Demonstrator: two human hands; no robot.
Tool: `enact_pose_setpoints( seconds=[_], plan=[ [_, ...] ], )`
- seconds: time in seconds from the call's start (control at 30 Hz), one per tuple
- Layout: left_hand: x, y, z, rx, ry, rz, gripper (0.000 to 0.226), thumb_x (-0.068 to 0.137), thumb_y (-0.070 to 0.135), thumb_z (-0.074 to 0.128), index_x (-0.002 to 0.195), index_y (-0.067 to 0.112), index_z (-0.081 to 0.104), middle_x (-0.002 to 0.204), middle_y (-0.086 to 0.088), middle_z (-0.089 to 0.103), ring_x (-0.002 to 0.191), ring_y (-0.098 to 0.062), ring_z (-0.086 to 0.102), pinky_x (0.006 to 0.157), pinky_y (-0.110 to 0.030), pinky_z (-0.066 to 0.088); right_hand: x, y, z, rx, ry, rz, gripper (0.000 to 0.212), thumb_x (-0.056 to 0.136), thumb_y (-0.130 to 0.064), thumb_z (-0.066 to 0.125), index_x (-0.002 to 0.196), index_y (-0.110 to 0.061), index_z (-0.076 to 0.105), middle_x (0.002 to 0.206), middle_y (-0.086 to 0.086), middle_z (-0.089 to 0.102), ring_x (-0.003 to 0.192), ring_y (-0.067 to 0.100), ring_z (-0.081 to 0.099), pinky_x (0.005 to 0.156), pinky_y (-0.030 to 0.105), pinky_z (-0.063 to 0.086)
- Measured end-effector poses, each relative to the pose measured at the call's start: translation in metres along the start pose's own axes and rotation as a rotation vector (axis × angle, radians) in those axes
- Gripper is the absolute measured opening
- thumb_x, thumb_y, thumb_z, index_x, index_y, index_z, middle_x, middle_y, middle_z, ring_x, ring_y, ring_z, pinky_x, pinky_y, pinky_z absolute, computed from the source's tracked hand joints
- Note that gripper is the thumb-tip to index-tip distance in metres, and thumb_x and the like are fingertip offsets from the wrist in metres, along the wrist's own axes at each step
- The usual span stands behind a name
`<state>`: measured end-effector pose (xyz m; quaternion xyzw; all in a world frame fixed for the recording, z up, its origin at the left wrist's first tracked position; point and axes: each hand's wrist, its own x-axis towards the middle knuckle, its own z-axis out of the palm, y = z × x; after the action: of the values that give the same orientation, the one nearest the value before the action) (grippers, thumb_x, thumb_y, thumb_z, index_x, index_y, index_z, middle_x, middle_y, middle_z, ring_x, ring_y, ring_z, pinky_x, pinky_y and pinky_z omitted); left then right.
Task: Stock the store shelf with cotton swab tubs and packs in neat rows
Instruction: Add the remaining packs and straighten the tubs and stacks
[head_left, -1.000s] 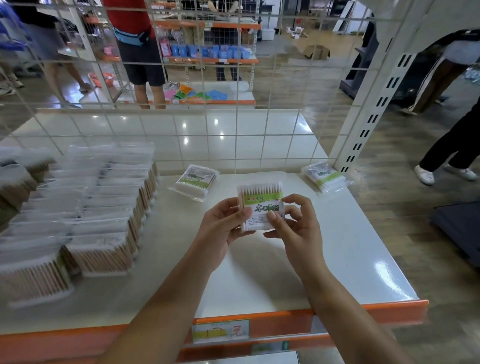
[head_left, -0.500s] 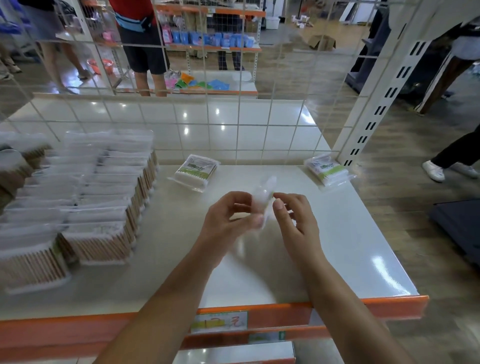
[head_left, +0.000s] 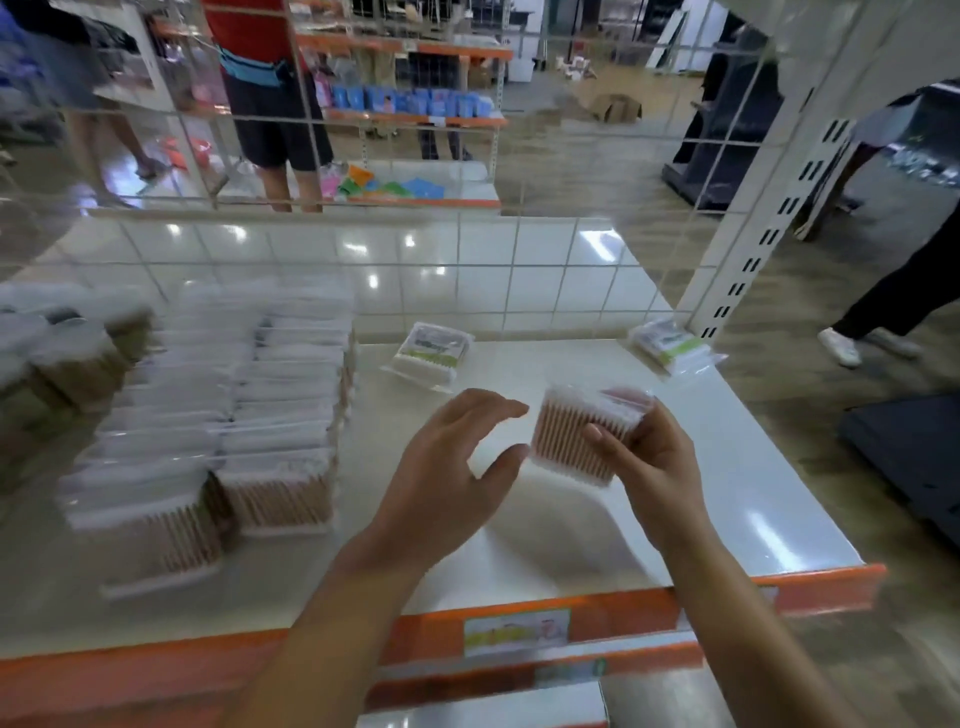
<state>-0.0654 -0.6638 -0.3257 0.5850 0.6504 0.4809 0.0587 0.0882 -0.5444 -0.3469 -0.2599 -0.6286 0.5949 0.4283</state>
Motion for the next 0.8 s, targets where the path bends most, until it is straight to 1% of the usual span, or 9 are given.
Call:
enact_pose_setpoints(
  seconds=[0.13, 0.2, 0.3, 0.4, 0.5, 0.57, 0.67, 0.73, 0.8],
  plan=[
    [-0.023, 0.0, -0.059, 0.161, 0.086, 0.06, 0.032, 0.083, 0.029, 0.053, 0.107, 0.012, 0.067, 0.107, 0.011, 0.057, 0.101, -0.004, 0.052, 0.091, -0.003, 0.032, -0.02, -0.01, 0.037, -0.024, -0.039, 0.059, 0.031, 0.075, 0.009, 0.061, 0.096, -0.014, 0.057, 0.067, -0.012, 0.066, 0.067, 0.002, 0.062, 0.059, 0.019, 0.052],
    [-0.036, -0.006, -0.091, 0.229, 0.113, 0.06, 0.03, 0.083, 0.031, 0.052, 0.106, 0.018, 0.065, 0.107, 0.019, 0.052, 0.101, 0.0, 0.049, 0.091, 0.0, 0.029, -0.03, -0.017, 0.061, -0.055, -0.071, 0.092, 0.034, 0.077, 0.015, 0.059, 0.093, -0.014, 0.056, 0.064, -0.012, 0.065, 0.061, -0.001, 0.06, 0.056, 0.016, 0.05],
    [-0.057, -0.02, -0.133, 0.269, 0.203, 0.048, 0.022, 0.083, 0.03, 0.052, 0.102, 0.024, 0.062, 0.104, 0.018, 0.055, 0.096, -0.001, 0.051, 0.087, -0.006, 0.037, -0.042, -0.022, 0.099, -0.101, -0.117, 0.106, 0.04, 0.074, 0.01, 0.069, 0.096, -0.02, 0.055, 0.067, -0.013, 0.065, 0.064, 0.001, 0.062, 0.057, 0.02, 0.053],
    [-0.081, -0.038, -0.161, 0.388, 0.302, 0.055, 0.022, 0.084, 0.021, 0.055, 0.091, 0.007, 0.07, 0.094, -0.001, 0.063, 0.09, -0.013, 0.055, 0.089, -0.008, 0.036, -0.057, -0.022, 0.136, -0.17, -0.144, 0.107, 0.048, 0.065, -0.013, 0.074, 0.099, -0.039, 0.053, 0.078, -0.016, 0.066, 0.072, 0.008, 0.066, 0.06, 0.028, 0.056],
    [-0.102, -0.062, -0.176, 0.574, 0.289, 0.096, 0.024, 0.084, 0.019, 0.055, 0.095, 0.003, 0.07, 0.101, -0.01, 0.065, 0.099, -0.023, 0.054, 0.097, -0.016, 0.033, -0.065, -0.02, 0.166, -0.222, -0.154, 0.094, 0.053, 0.069, -0.008, 0.077, 0.095, -0.047, 0.051, 0.077, -0.013, 0.063, 0.071, 0.006, 0.065, 0.06, 0.029, 0.057],
    [-0.11, -0.074, -0.182, 0.595, 0.249, 0.097, 0.029, 0.085, 0.024, 0.052, 0.111, 0.015, 0.061, 0.12, -0.003, 0.058, 0.116, -0.023, 0.048, 0.104, -0.023, 0.03, -0.069, -0.019, 0.182, -0.275, -0.129, 0.062, 0.053, 0.071, -0.001, 0.075, 0.094, -0.041, 0.049, 0.079, -0.013, 0.061, 0.069, 0.0, 0.063, 0.06, 0.021, 0.054],
    [-0.116, -0.084, -0.184, 0.608, 0.207, 0.088, 0.04, 0.087, 0.032, 0.046, 0.126, 0.022, 0.046, 0.138, 0.014, 0.042, 0.137, -0.008, 0.027, 0.109, -0.029, 0.023, -0.075, -0.013, 0.203, -0.351, -0.081, 0.0, 0.052, 0.071, -0.004, 0.077, 0.091, -0.043, 0.048, 0.08, -0.016, 0.062, 0.071, 0.001, 0.062, 0.063, 0.02, 0.054],
    [-0.116, -0.088, -0.184, 0.591, 0.155, 0.043, 0.044, 0.089, 0.038, 0.042, 0.131, 0.026, 0.041, 0.145, 0.021, 0.03, 0.14, 0.0, 0.014, 0.111, -0.028, 0.017, -0.079, -0.006, 0.213, -0.383, -0.03, -0.027, 0.051, 0.071, -0.008, 0.078, 0.088, -0.047, 0.048, 0.079, -0.02, 0.061, 0.072, 0.001, 0.062, 0.066, 0.017, 0.053],
    [-0.118, -0.095, -0.181, 0.573, 0.116, 0.03, 0.042, 0.093, 0.041, 0.038, 0.13, 0.023, 0.047, 0.141, 0.013, 0.038, 0.139, -0.001, 0.017, 0.111, -0.025, 0.014, -0.08, 0.001, 0.218, -0.439, 0.011, -0.05, 0.047, 0.073, -0.012, 0.077, 0.088, -0.046, 0.048, 0.082, -0.023, 0.06, 0.074, 0.004, 0.061, 0.066, 0.014, 0.049]
  ],
)
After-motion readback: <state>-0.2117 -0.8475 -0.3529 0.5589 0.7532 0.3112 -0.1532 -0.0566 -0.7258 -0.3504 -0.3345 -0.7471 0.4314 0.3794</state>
